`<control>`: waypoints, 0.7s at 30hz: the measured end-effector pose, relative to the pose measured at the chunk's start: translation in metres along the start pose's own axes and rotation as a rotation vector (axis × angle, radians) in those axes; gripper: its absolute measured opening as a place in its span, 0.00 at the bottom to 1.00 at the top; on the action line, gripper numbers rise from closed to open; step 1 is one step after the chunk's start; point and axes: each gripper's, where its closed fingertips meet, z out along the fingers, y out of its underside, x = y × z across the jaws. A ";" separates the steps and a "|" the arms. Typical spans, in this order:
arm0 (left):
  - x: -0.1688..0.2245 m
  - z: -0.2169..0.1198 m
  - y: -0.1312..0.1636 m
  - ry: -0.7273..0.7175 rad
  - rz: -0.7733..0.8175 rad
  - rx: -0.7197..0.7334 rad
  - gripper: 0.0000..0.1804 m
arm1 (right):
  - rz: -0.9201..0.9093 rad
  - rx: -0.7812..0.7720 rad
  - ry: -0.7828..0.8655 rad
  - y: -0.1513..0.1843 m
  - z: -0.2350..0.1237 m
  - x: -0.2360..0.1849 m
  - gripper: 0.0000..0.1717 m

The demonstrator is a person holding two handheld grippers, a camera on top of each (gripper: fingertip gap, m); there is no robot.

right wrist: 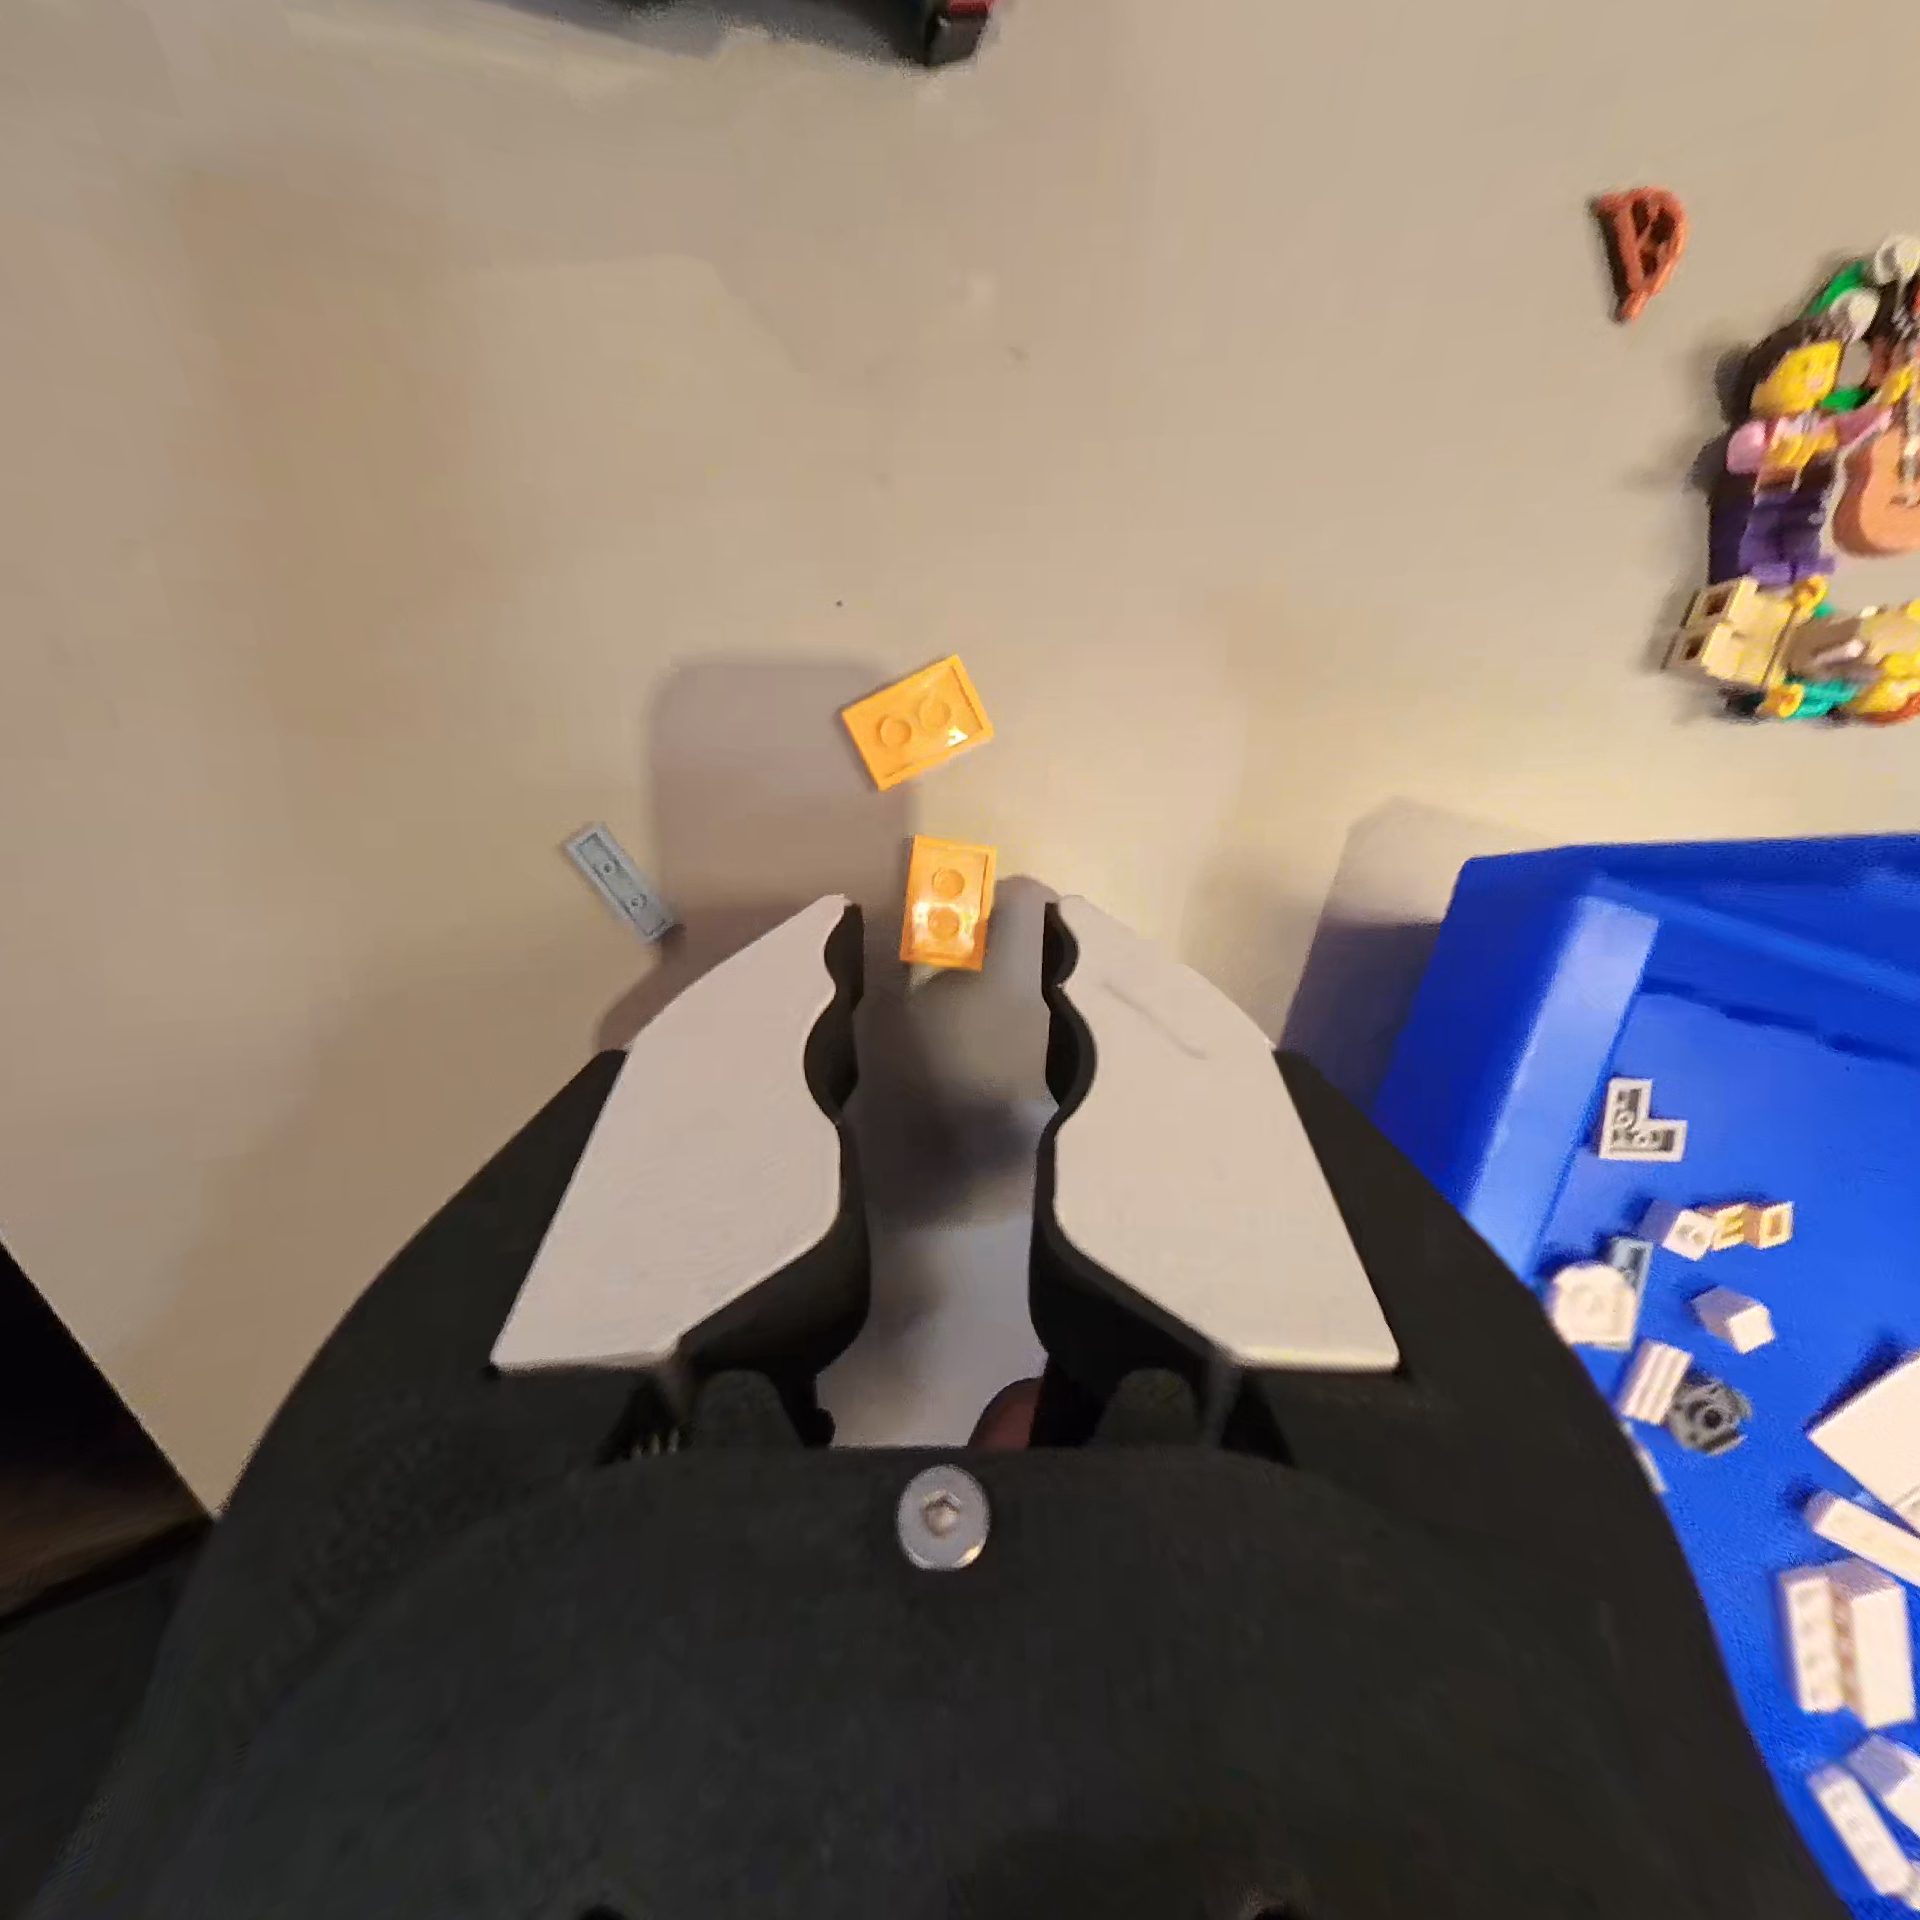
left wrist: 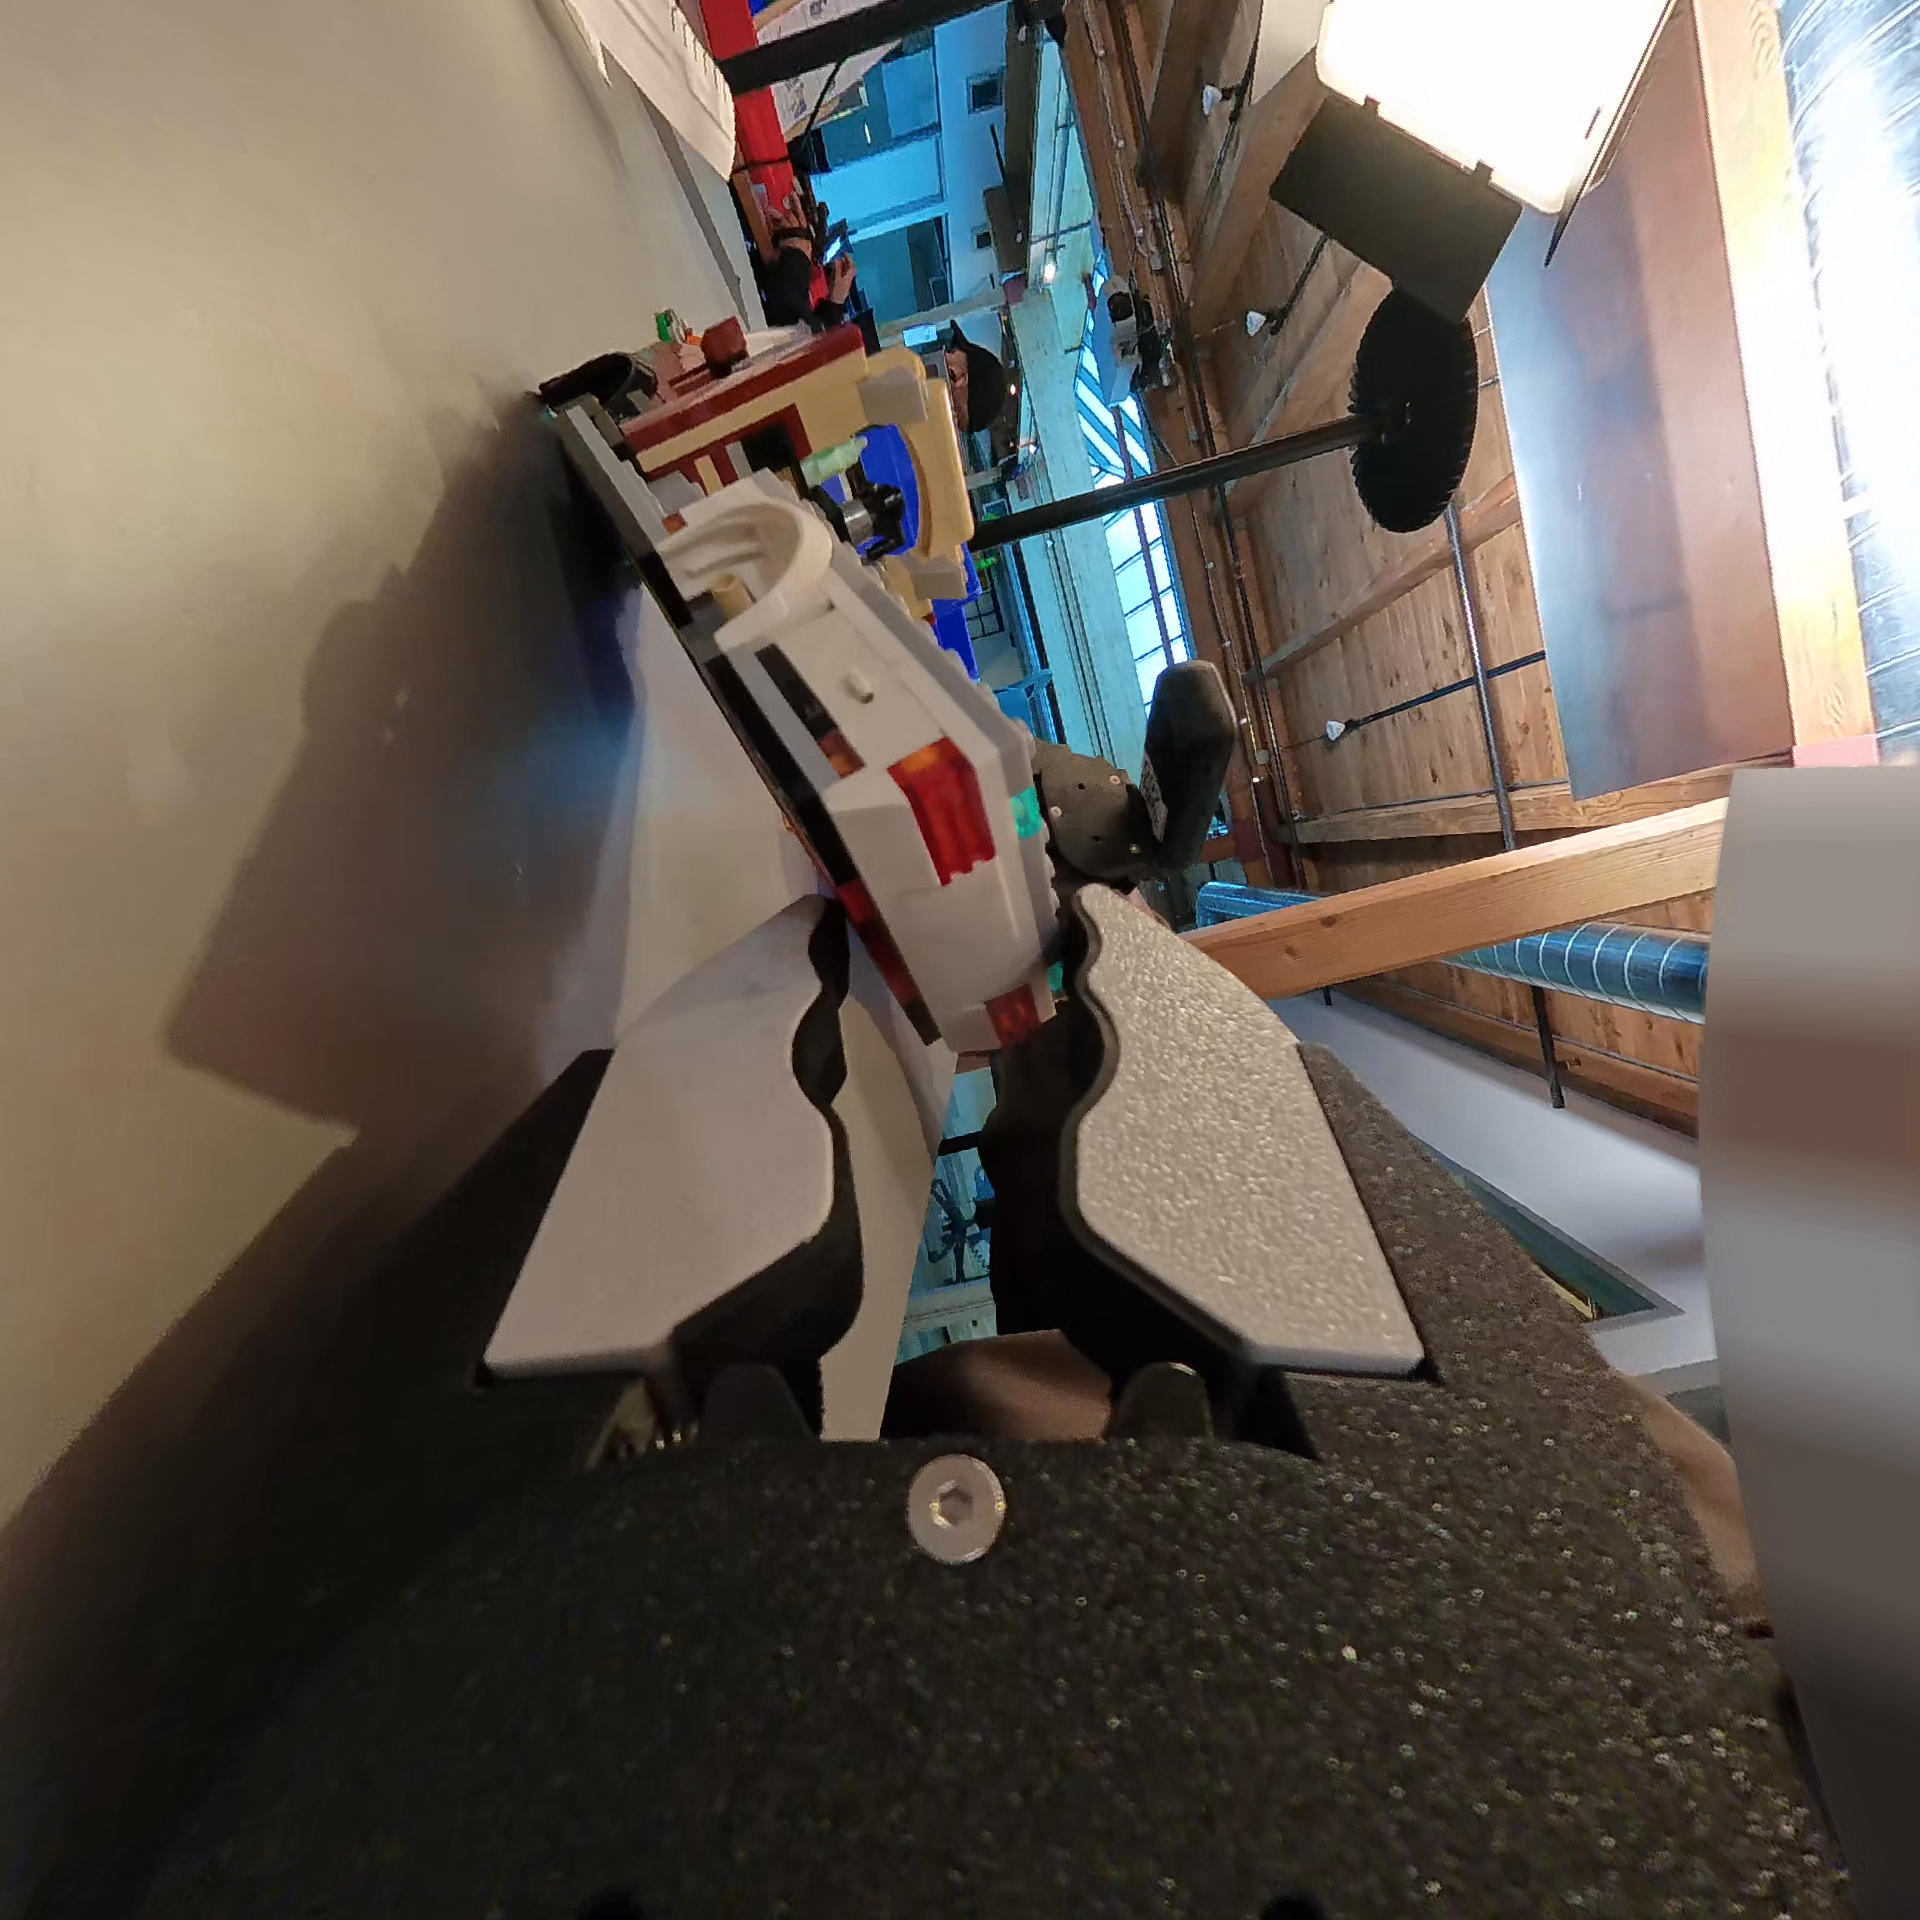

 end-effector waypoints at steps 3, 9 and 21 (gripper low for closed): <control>0.002 -0.005 0.006 -0.003 -0.001 0.023 0.22 | 0.036 -0.030 0.030 0.007 0.006 0.000 0.16; 0.010 -0.016 0.021 0.013 -0.003 0.064 0.22 | 0.010 -0.024 0.007 0.002 0.008 -0.014 0.09; 0.016 -0.039 0.033 0.004 0.051 0.120 0.22 | -0.236 0.210 0.193 -0.076 -0.010 -0.072 0.09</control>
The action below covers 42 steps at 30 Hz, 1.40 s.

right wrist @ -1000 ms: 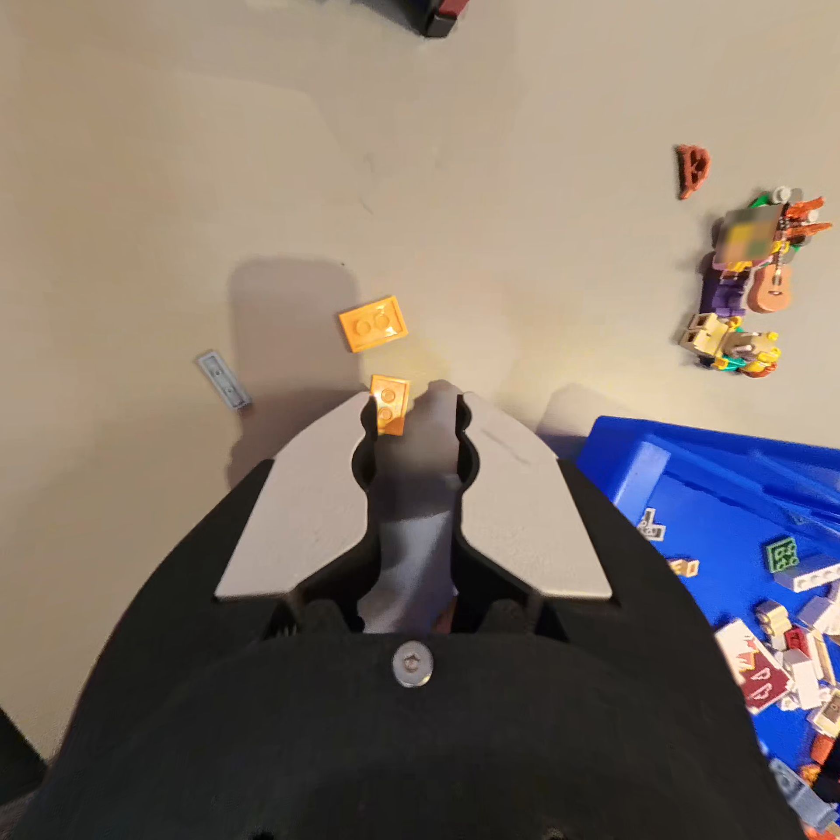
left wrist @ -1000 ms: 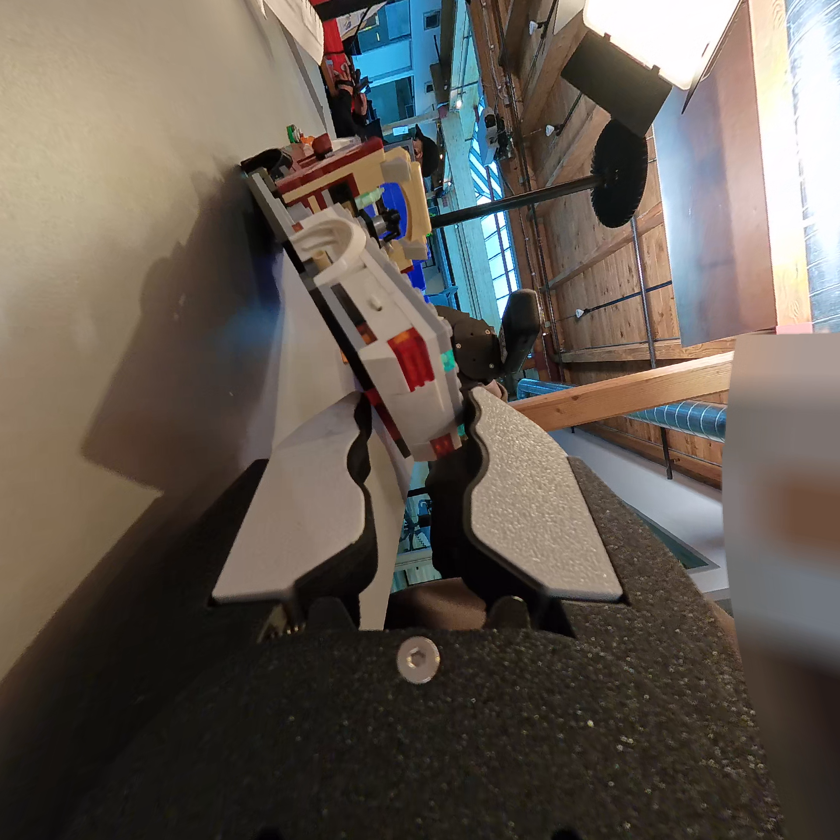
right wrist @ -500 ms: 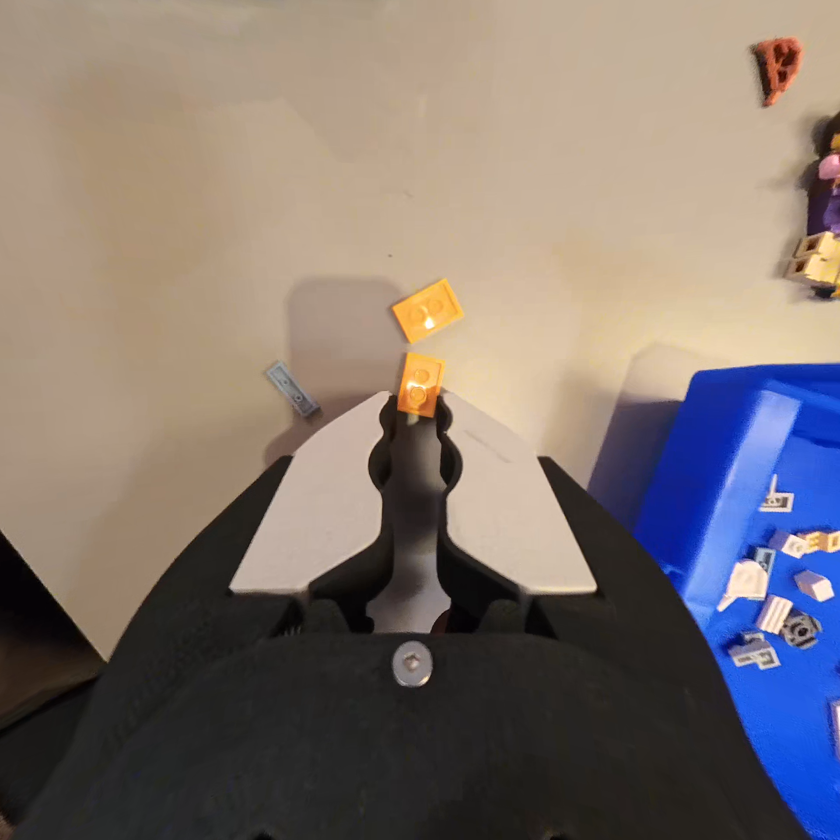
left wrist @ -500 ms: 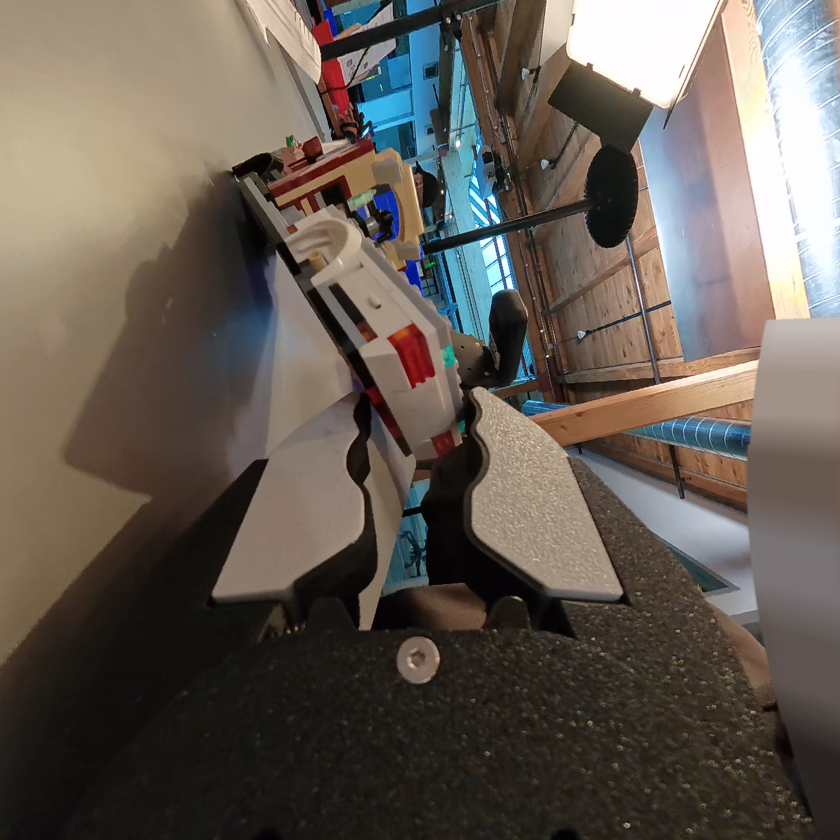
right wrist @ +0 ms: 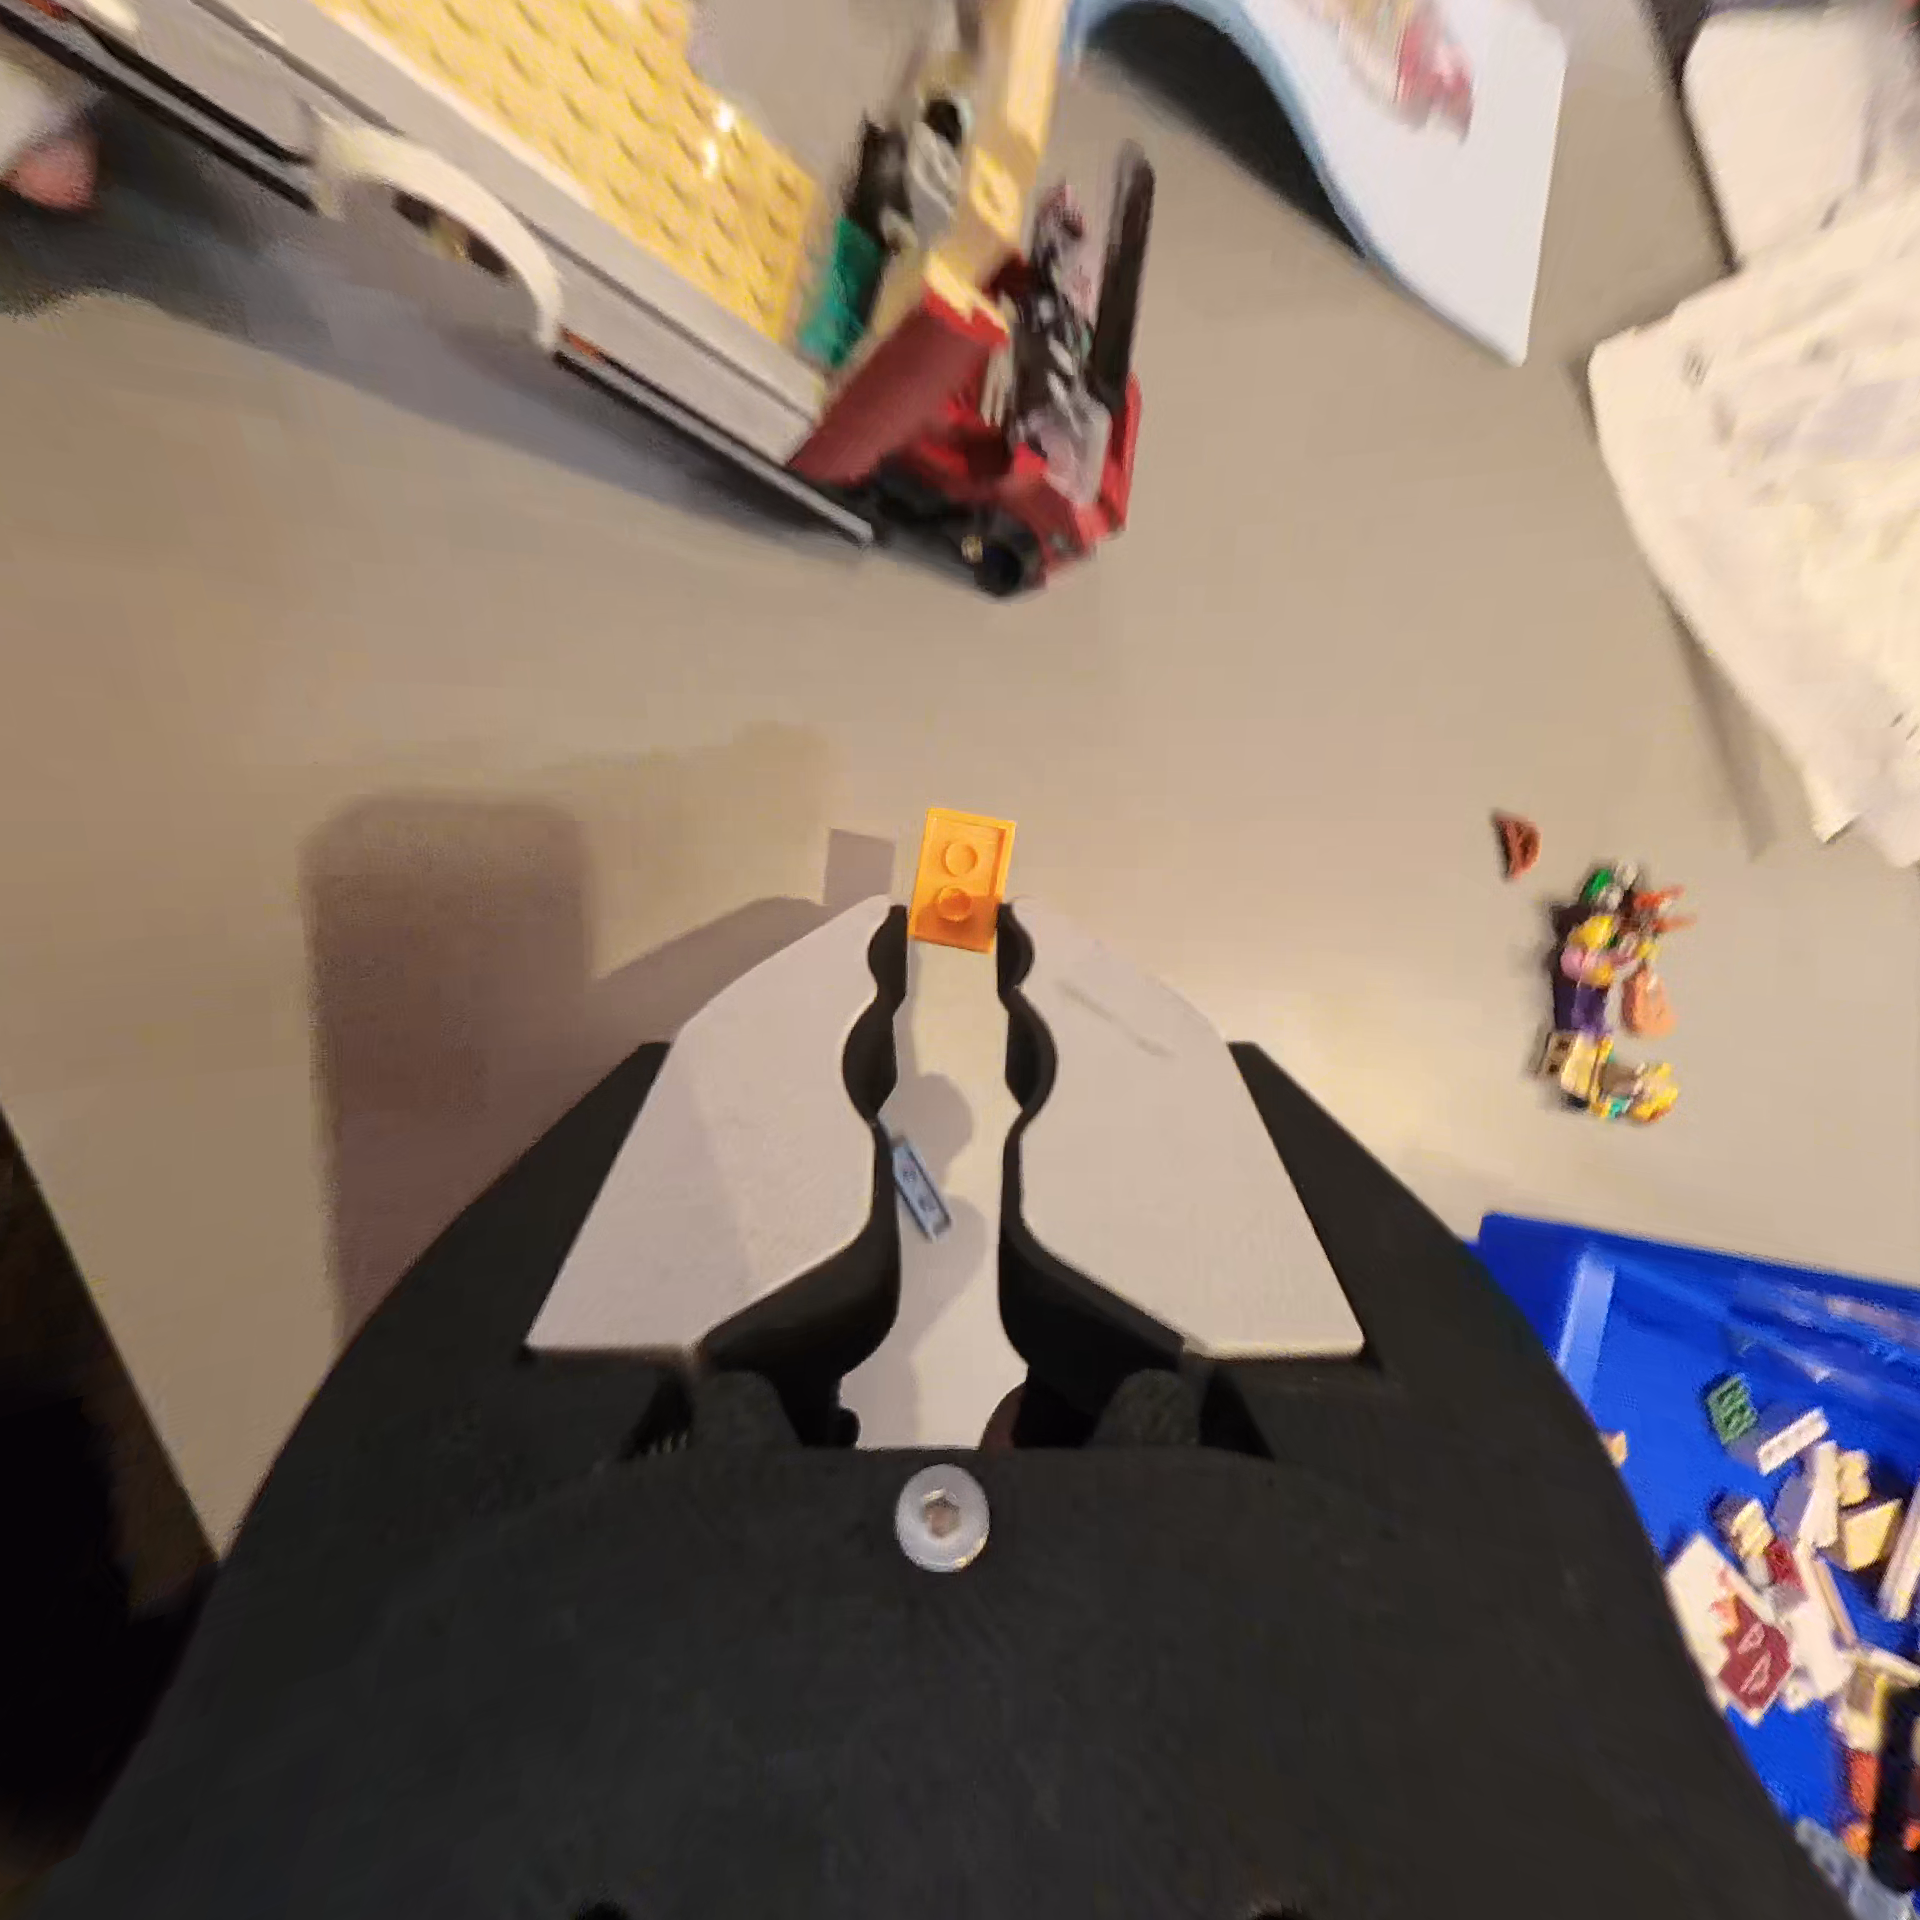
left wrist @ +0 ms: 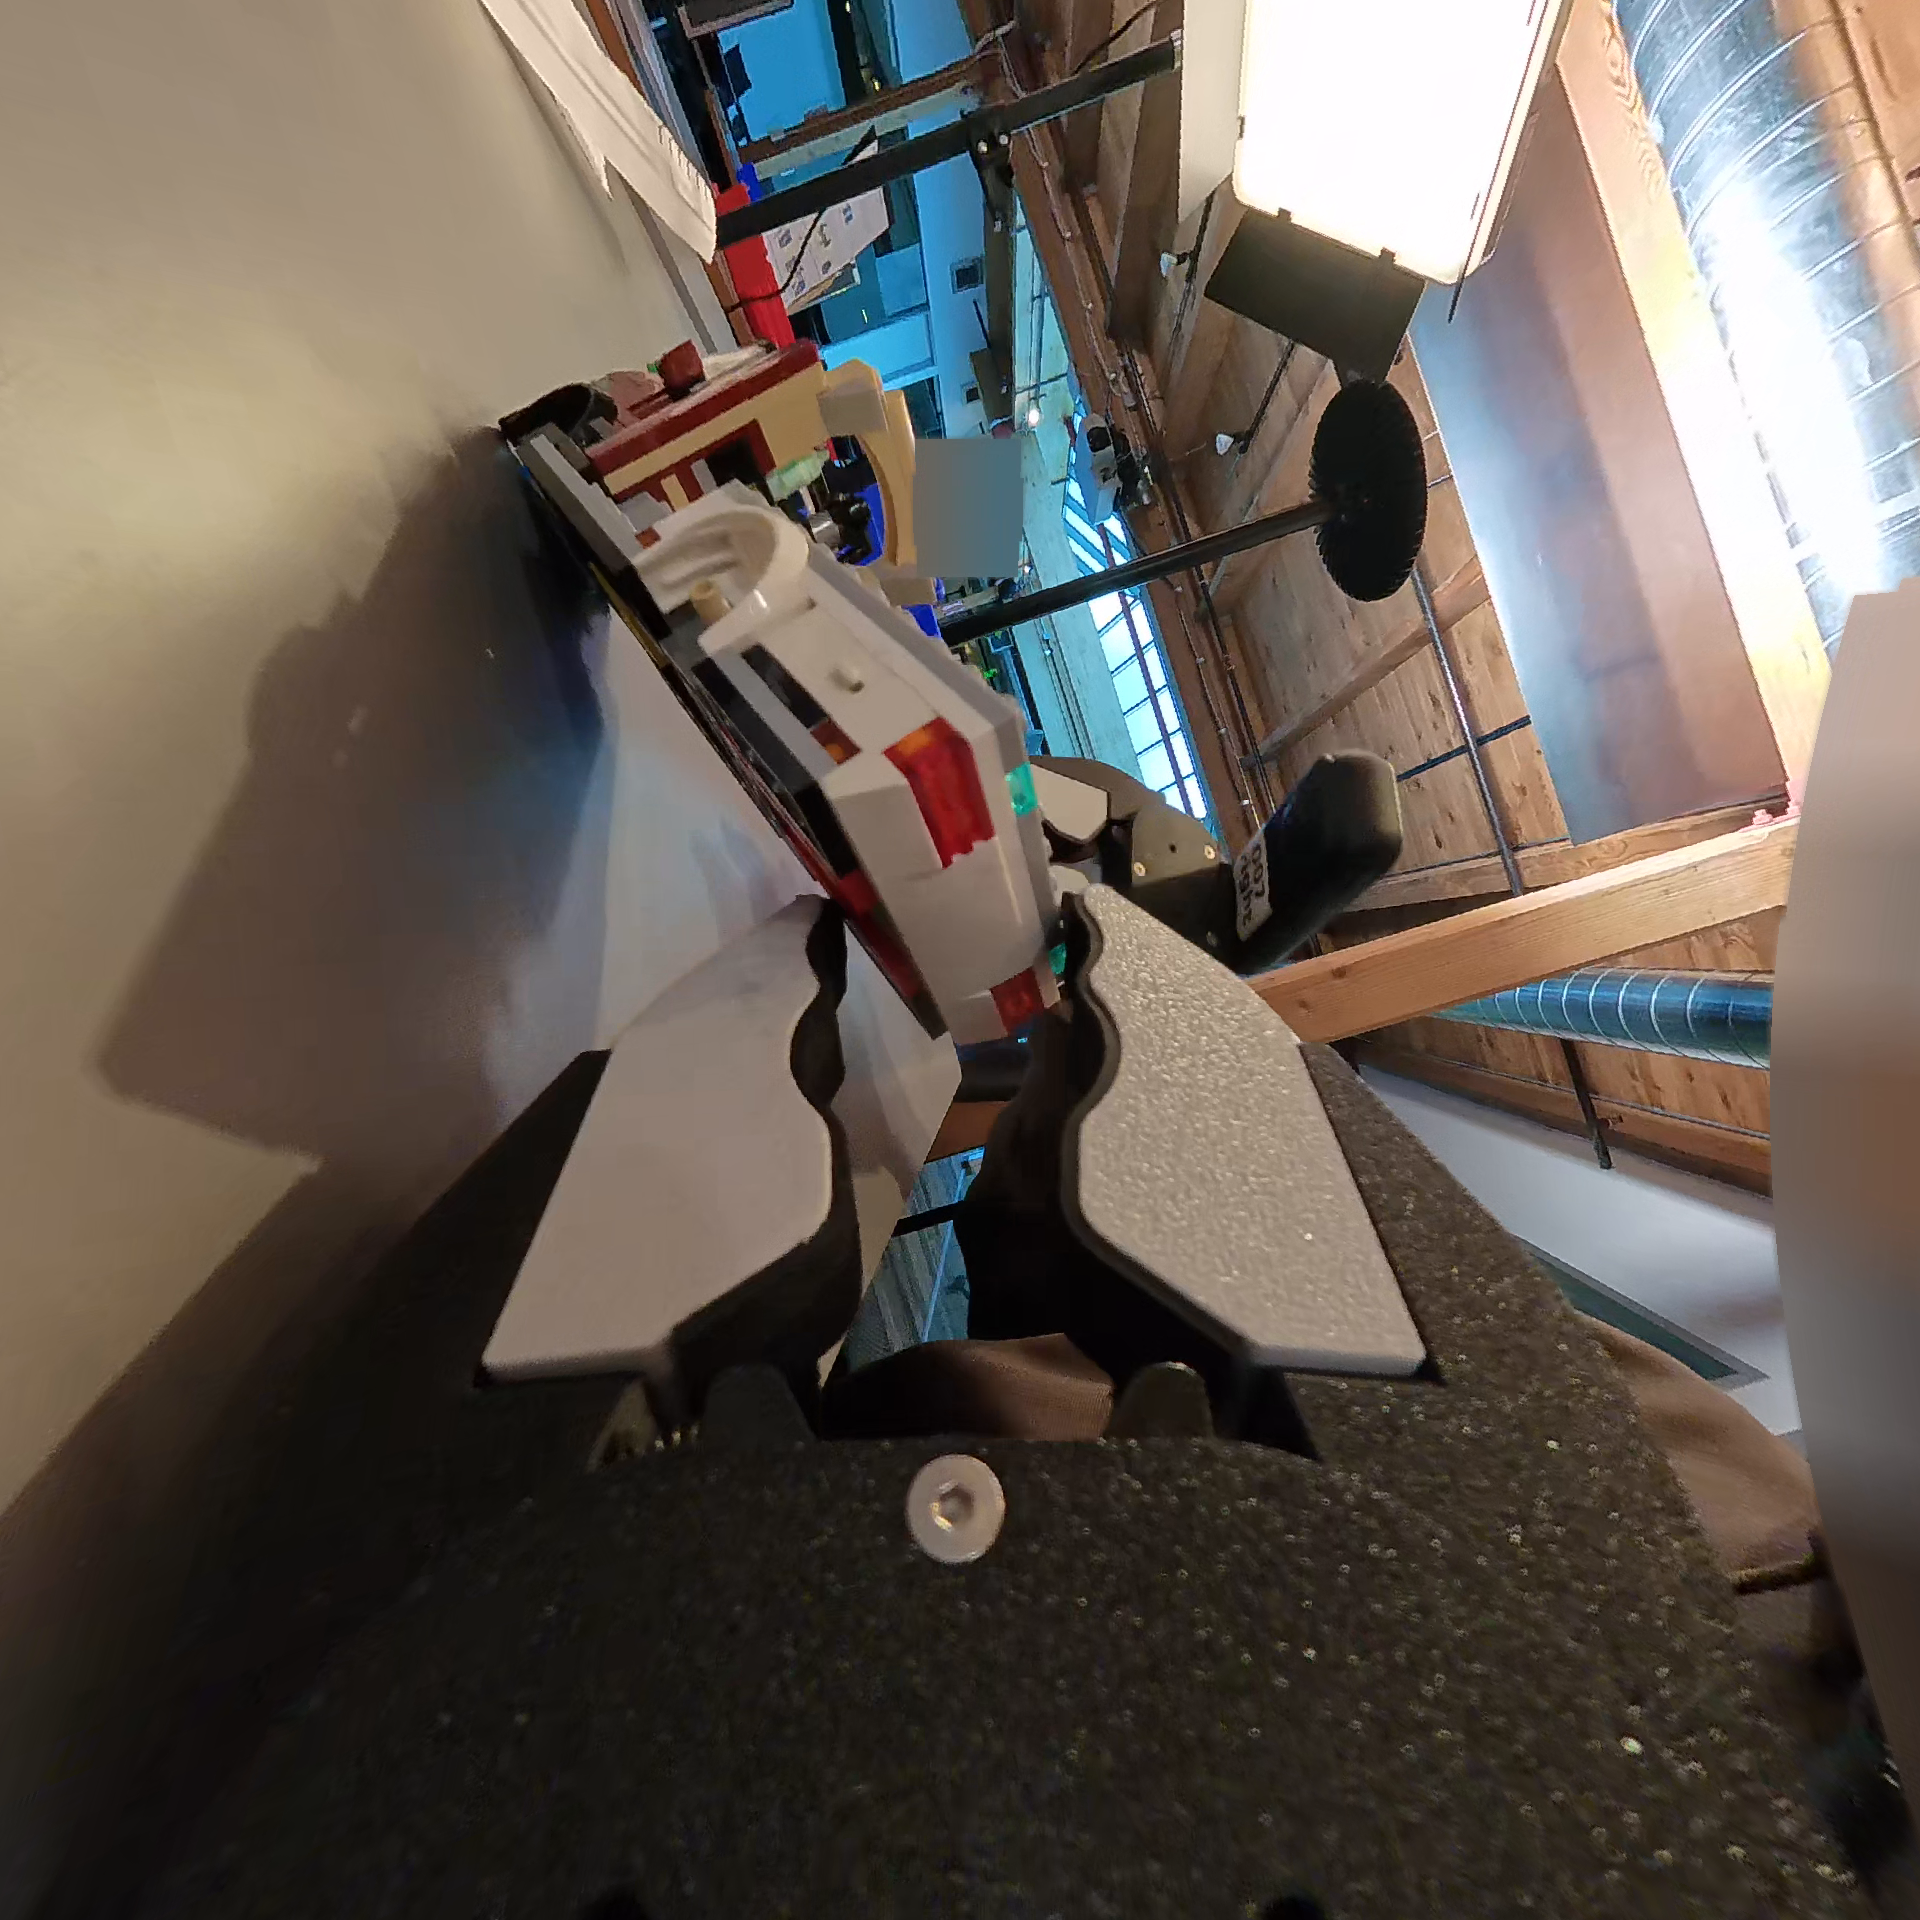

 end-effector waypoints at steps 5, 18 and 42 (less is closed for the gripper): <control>0.000 -0.009 0.002 0.005 0.007 0.011 0.23 | -0.128 0.095 0.086 -0.026 0.016 -0.028 0.09; 0.000 -0.022 0.001 0.017 0.038 0.039 0.23 | -0.038 0.251 0.013 -0.048 0.008 -0.054 0.13; 0.002 -0.023 0.001 0.030 0.055 0.042 0.23 | 0.290 -0.031 -0.130 -0.007 0.051 -0.044 0.17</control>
